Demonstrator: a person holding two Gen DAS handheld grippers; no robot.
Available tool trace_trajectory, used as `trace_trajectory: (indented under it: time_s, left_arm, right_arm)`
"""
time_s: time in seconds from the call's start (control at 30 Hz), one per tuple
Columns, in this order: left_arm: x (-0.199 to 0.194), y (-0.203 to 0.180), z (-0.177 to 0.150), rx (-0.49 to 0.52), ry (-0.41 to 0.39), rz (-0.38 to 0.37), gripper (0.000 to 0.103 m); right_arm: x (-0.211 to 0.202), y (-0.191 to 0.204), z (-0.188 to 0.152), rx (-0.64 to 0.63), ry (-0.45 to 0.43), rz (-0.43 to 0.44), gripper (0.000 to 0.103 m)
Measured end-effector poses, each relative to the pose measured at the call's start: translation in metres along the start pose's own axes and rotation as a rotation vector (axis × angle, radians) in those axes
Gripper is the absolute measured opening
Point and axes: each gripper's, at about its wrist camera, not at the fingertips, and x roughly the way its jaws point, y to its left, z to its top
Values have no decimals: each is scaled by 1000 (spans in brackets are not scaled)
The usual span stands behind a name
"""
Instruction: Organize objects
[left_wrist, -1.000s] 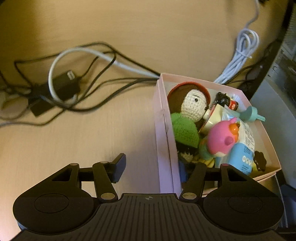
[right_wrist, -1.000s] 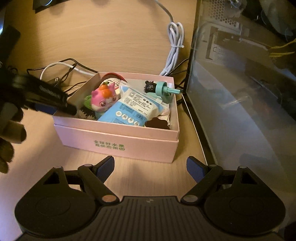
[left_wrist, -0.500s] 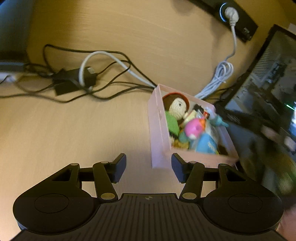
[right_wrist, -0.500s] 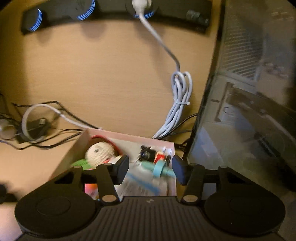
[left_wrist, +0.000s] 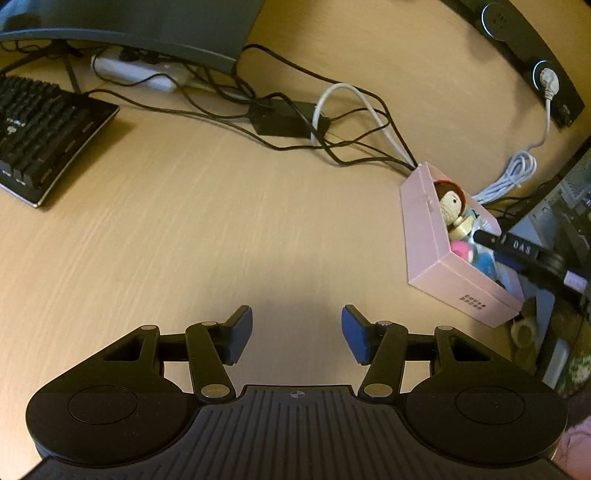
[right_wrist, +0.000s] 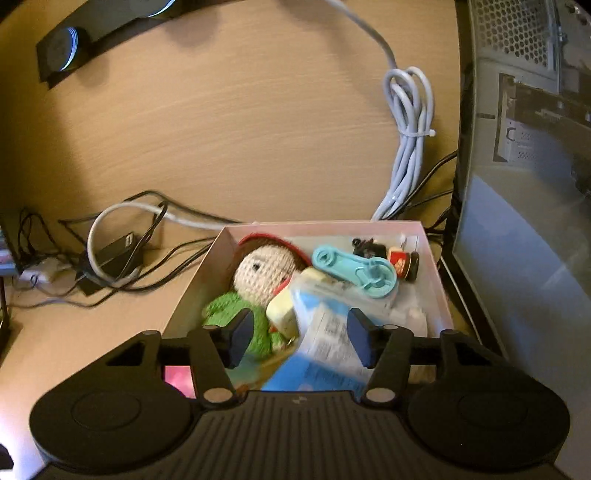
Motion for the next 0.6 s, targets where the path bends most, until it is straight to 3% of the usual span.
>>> trace_trajectory:
  time_s: [0.2, 0.4, 0.47, 0.6]
  left_arm:
    - [-5, -11, -3, 49, -13, -33, 58]
    - [8, -45, 11, 136, -17, -95, 58]
    - [18, -71, 20, 200, -21, -137, 58]
    - [53, -120, 40, 303, -28, -163, 58]
  right_arm:
    - [-29, 6, -11, -23, 4, 83, 61]
    - [-72, 15, -29, -108, -67, 11, 63]
    - [-84, 16, -39, -166, -81, -34, 68]
    - [-89, 5, -61, -217, -40, -119, 70]
